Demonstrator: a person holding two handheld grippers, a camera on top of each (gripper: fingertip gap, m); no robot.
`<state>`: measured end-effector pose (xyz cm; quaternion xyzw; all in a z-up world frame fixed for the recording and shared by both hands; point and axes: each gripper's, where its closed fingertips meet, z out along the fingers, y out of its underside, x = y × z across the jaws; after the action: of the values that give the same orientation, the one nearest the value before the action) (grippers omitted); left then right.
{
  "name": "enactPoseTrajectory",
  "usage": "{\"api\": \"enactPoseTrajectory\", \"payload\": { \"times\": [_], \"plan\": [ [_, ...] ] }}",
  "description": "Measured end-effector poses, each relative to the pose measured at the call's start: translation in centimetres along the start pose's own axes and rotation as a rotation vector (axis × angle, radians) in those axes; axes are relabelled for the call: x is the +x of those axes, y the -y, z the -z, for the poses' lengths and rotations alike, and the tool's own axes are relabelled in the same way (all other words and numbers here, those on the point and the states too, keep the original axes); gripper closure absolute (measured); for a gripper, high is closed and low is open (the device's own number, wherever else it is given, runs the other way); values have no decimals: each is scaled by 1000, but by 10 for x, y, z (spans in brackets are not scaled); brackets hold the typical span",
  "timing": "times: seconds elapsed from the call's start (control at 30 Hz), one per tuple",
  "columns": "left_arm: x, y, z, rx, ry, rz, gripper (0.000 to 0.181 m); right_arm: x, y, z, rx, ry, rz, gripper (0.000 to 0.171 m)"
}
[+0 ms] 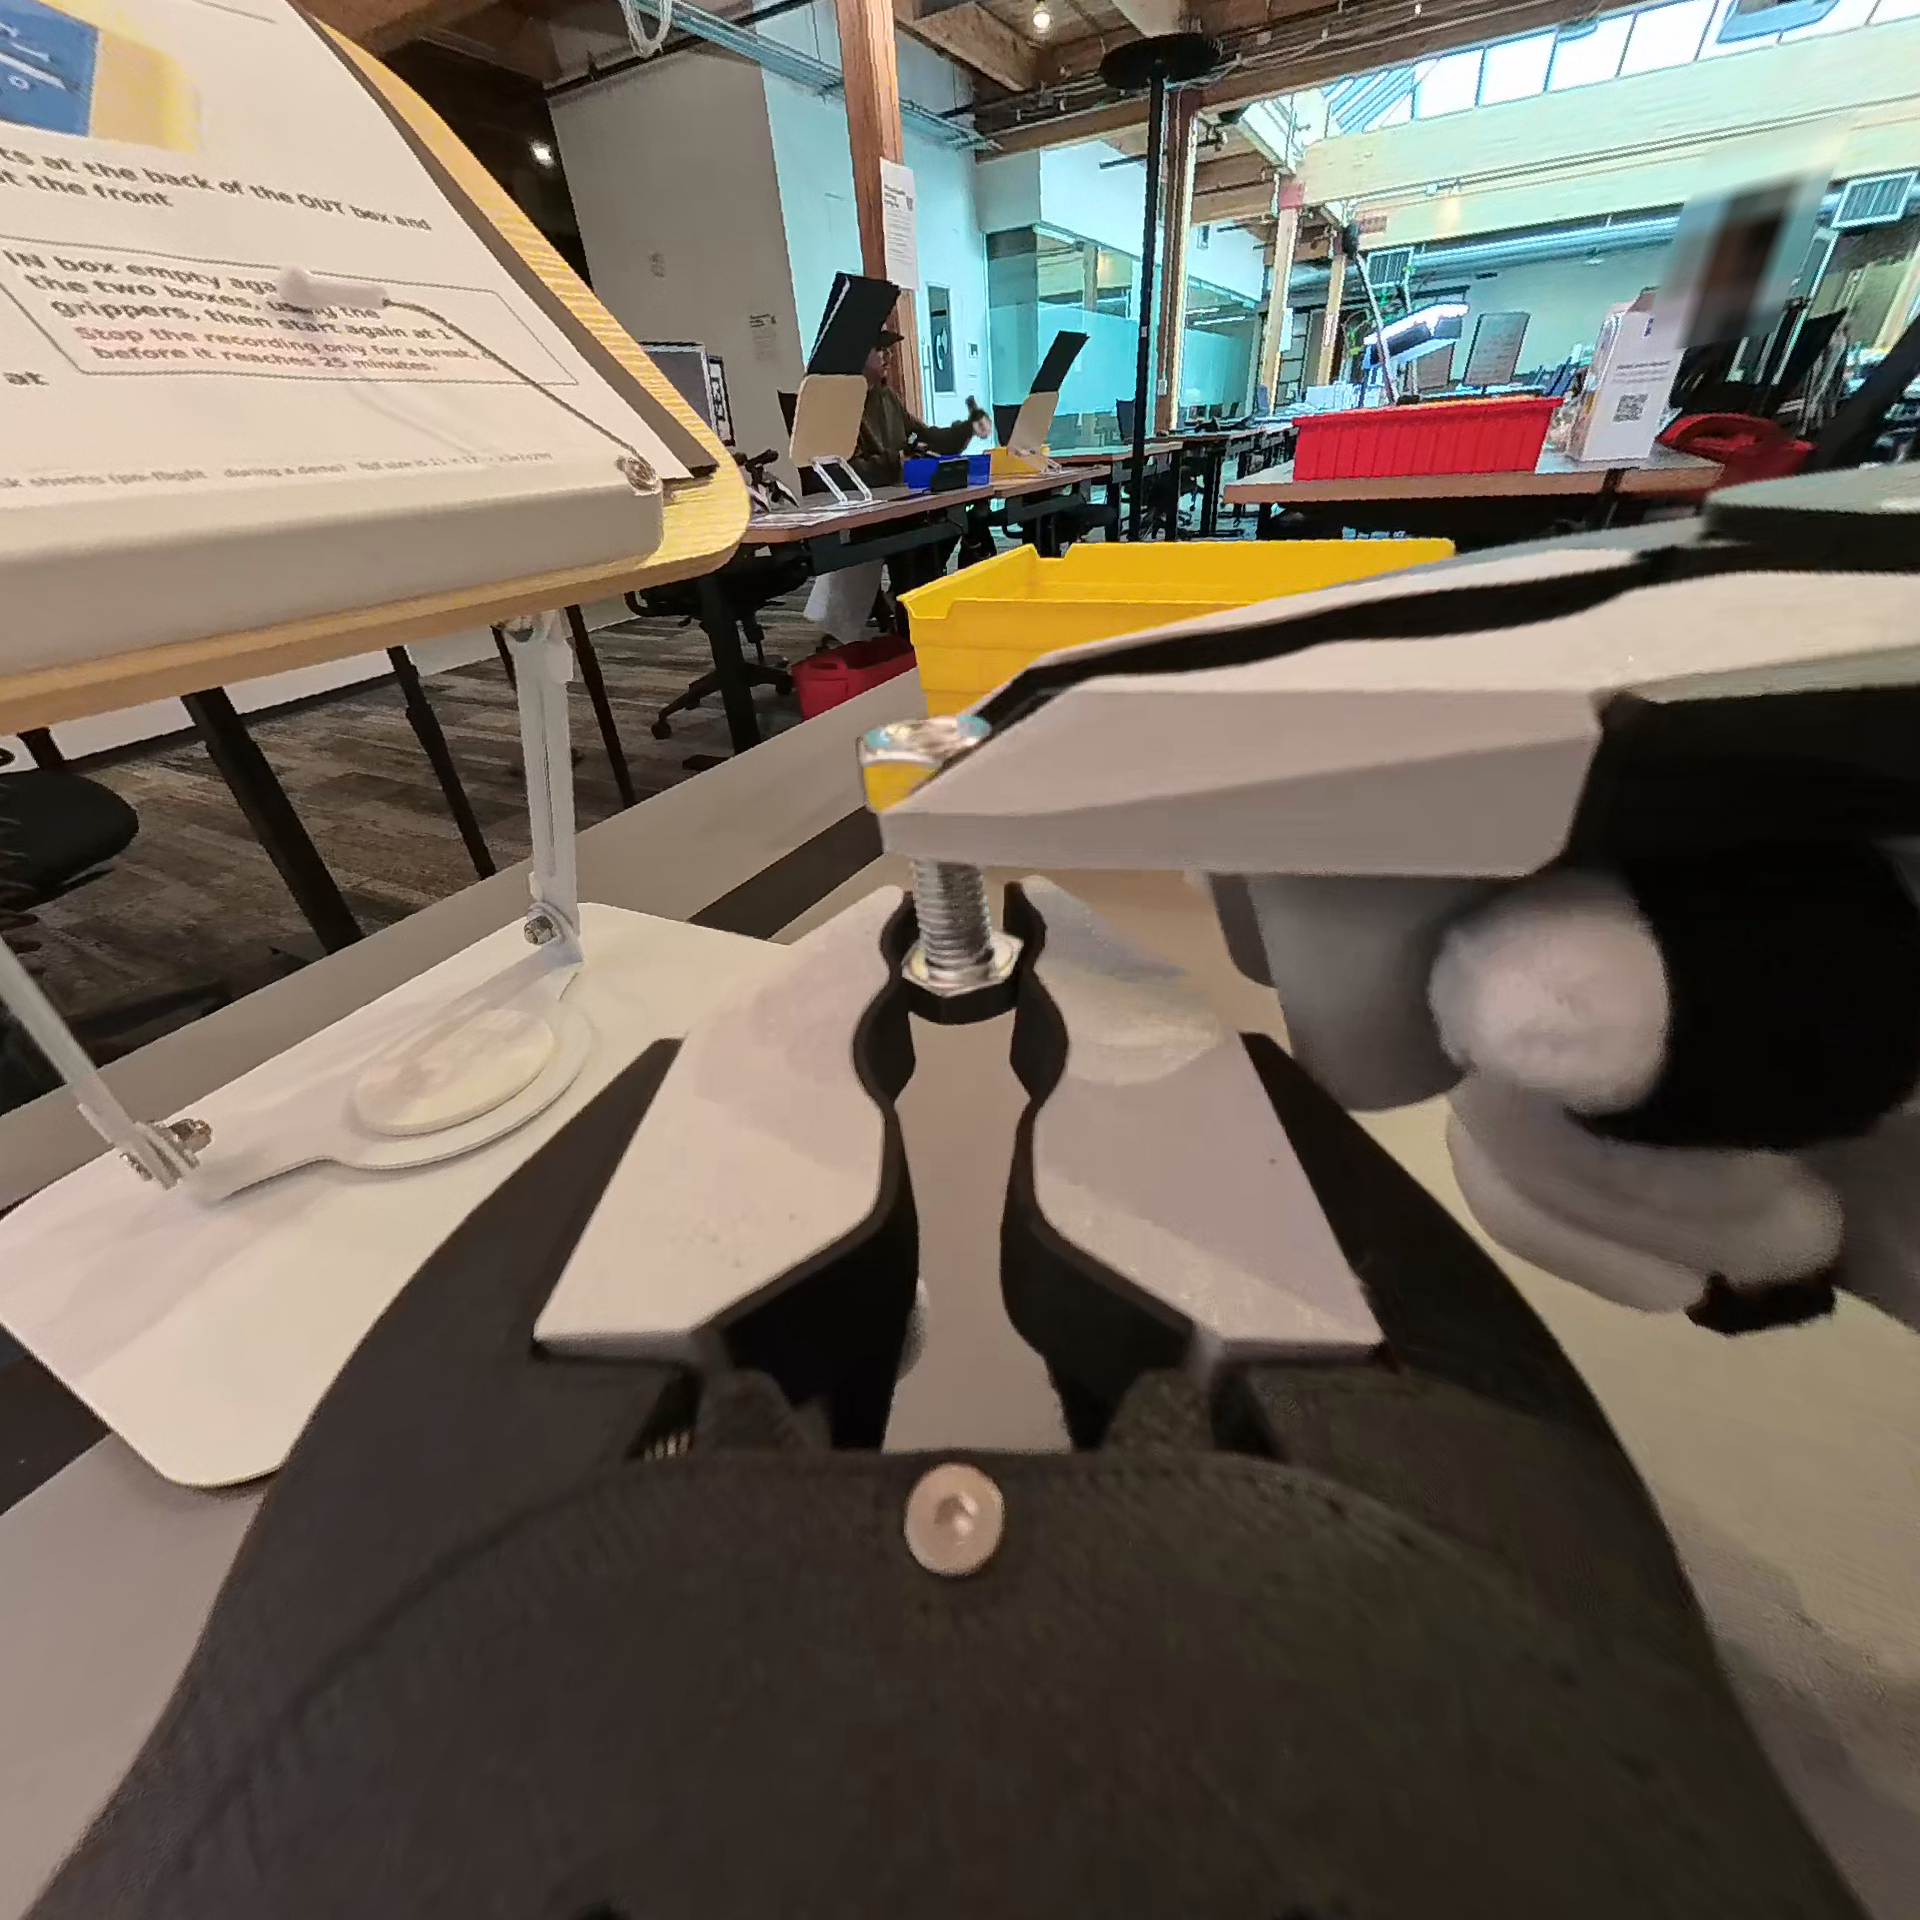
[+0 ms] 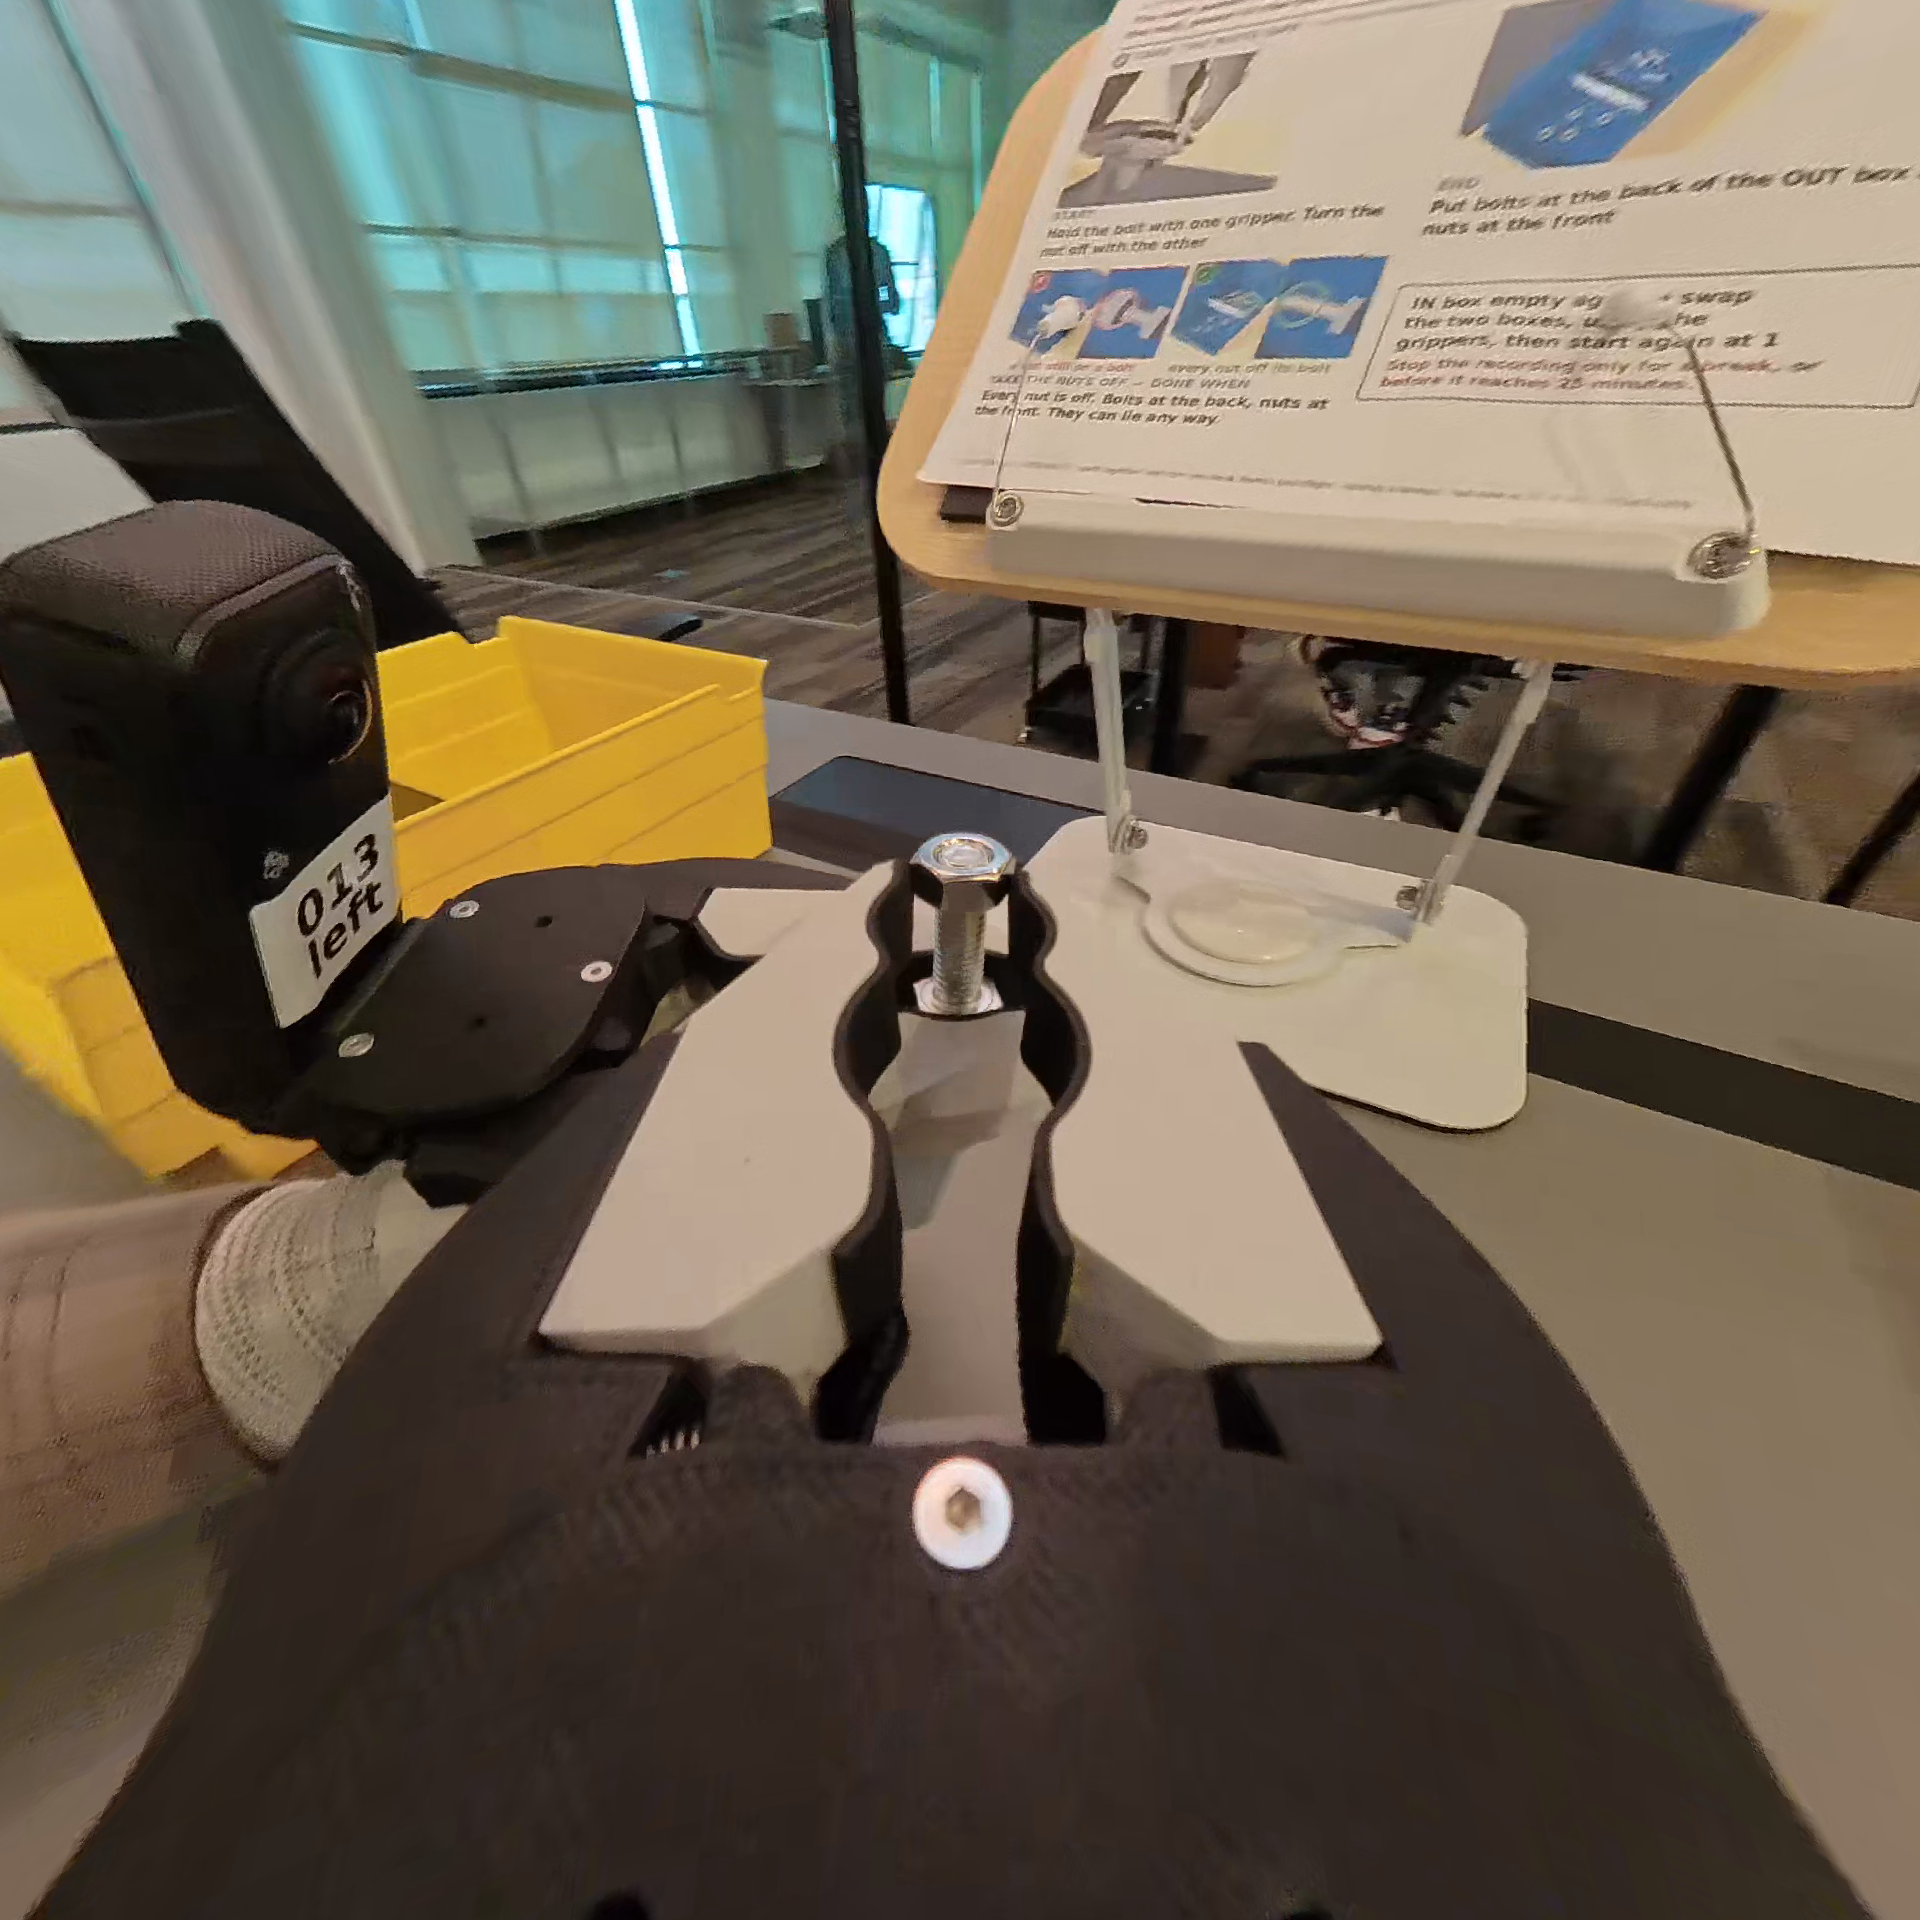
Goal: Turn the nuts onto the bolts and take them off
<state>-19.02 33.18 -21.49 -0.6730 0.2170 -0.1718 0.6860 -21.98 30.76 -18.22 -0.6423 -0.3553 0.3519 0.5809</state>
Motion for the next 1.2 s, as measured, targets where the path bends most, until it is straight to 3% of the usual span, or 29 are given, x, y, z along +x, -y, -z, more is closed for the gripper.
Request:
{"api": "enactPoseTrajectory", "payload": {
  "times": [0.13, 0.3, 0.47, 0.73, 0.97, 1.2],
  "plan": [
    [0, 0, 1, 4, -3, 1, 167, -1, 1, 0, 3, -39, 9, 155],
    [5, 0, 0, -1, -21, -29, 167, 0, 8, 13, -11, 80, 37, 122],
    [7, 1, 1, 6, -35, -29, 167, -10, 32, 27, -18, 506, -4, 138],
    [8, 3, 3, 27, -70, -2, 167, -11, 26, 26, -25, 1000, 134, 130],
    [9, 3, 4, 30, -89, 11, 167, -15, 15, 24, -56, 1277, 120, 138],
    [8, 4, 4, 32, -97, 21, 167, -10, 8, 19, -71, 1412, 116, 145]
  ]
}}
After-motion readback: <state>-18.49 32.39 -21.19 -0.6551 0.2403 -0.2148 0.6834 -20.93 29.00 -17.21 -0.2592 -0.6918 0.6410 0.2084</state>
